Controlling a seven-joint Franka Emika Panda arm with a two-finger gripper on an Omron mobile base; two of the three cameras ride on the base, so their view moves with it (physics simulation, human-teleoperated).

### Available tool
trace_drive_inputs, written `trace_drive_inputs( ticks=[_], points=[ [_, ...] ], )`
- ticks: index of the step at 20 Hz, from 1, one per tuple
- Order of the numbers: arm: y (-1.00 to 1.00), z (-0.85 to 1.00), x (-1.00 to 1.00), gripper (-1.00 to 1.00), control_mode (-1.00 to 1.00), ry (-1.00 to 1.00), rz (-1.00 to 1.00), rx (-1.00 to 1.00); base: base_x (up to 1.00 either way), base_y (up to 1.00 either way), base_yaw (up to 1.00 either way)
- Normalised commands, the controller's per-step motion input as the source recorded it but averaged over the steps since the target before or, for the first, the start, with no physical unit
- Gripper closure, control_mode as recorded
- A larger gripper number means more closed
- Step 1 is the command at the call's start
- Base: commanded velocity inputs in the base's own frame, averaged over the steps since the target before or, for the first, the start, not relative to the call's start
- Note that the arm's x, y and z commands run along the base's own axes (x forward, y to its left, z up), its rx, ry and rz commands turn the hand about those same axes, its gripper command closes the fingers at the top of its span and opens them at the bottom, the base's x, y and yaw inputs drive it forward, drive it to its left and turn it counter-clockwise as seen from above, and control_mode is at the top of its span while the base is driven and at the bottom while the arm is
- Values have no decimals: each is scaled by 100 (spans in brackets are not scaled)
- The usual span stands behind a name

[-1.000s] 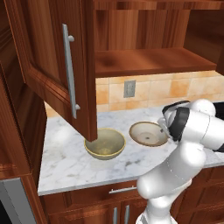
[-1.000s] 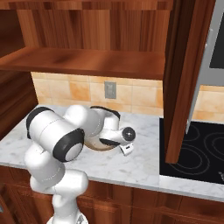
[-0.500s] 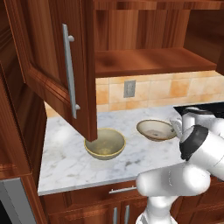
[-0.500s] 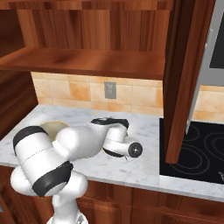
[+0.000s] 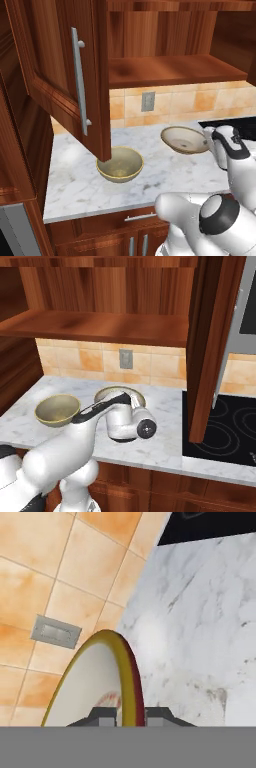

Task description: Open the cabinet. Pick the bowls from the counter and place them in the cabinet. Then close the cabinet.

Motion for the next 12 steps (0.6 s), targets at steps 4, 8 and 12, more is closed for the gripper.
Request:
trace_drive_inputs(
  ticks=[4,8,12],
  points=[
    [0,100,-58,100,-100,20,-10,-6,0,0,0],
    [0,95,-63,100,-100,29,-14,-10,0,0,0],
    [0,71,-66,100,-100,8,-17,-16,0,0,0]
  ],
)
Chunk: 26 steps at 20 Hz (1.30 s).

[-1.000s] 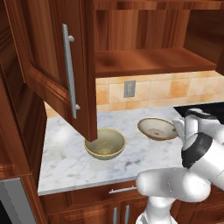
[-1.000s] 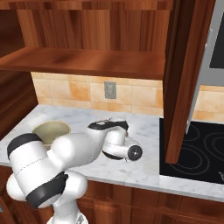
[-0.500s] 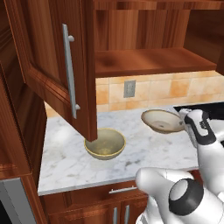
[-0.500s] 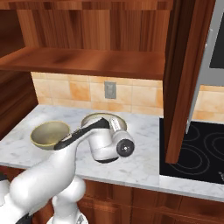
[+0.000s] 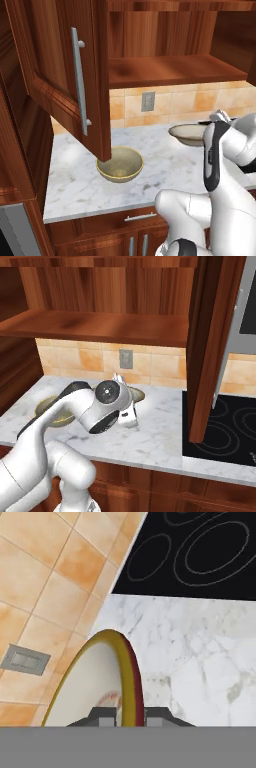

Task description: Open the cabinet. Pick the bowls from the counter and place them in the cabinet. Then close the cabinet.

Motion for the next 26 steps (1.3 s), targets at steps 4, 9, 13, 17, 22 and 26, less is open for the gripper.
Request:
trace_drive_inputs(
  ticks=[4,9,13,17,22,26],
  points=[
    [0,83,-86,100,-100,-6,-21,-17,0,0,0],
    [-10,63,-99,100,-100,-27,-13,-9,0,0,0],
    [0,51,-98,100,-100,-36,-2,-5,0,0,0],
    [2,55,-77,100,-100,-11,0,-1,0,0,0],
    [6,64,-53,100,-100,0,-1,0,0,0,0],
    [15,58,-17,100,-100,0,-3,-4,0,0,0]
  ],
)
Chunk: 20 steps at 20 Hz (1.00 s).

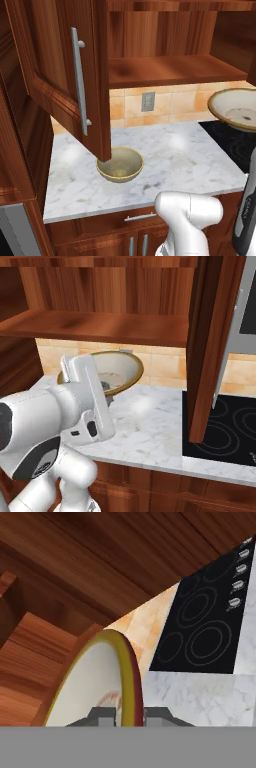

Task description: Open the cabinet. Pick the bowls from the counter and place them in the cabinet. Then close the cabinet.

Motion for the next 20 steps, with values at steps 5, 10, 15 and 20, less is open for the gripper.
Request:
trace_drive_inputs(
  ticks=[5,10,15,20],
  points=[
    [21,33,2,100,-100,-13,-5,-12,0,0,0],
    [26,17,1,100,-100,-29,0,-9,0,0,0],
    [30,22,1,100,-100,-15,1,-1,0,0,0],
    [19,29,14,100,-100,5,10,0,0,0,0]
  ],
)
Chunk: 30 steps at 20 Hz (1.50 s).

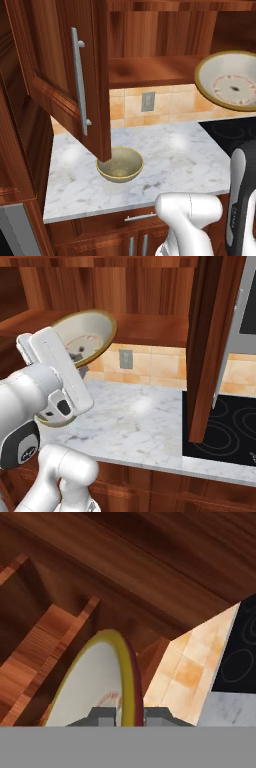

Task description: Open the cabinet. Pick the bowls from the counter and place them in the cabinet. Then close the cabinet.

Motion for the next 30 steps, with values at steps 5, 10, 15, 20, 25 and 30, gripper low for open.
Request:
trace_drive_inputs(
  ticks=[5,10,15,20,25,30],
  points=[
    [20,36,30,100,-100,19,18,0,0,0,0],
    [17,30,29,100,-100,16,24,0,0,0,0],
    [25,7,33,100,-100,3,21,0,0,0,0],
    [32,0,26,100,-100,1,18,0,0,0,0],
    [35,0,19,100,-100,0,13,0,0,0,0],
    [43,-6,38,100,-100,0,13,0,0,0,0]
  ],
)
